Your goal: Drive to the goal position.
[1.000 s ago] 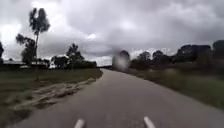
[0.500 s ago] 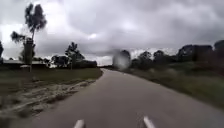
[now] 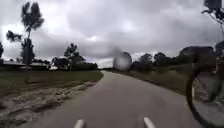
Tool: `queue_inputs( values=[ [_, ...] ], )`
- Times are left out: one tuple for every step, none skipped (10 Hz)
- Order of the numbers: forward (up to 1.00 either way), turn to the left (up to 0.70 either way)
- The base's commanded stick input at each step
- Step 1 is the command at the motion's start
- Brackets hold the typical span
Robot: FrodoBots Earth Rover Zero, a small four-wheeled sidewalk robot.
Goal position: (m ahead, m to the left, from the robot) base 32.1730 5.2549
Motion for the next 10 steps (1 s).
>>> queue_inputs(
  values=[
    [0.70,0.00],
    [0.70,0.00],
    [0.70,0.00],
    [0.70,0.00],
    [0.70,0.00],
    [0.70,0.00],
    [0.70,0.00],
    [0.70,0.00],
    [0.70,0.00],
    [0.70,0.00]
  ],
)
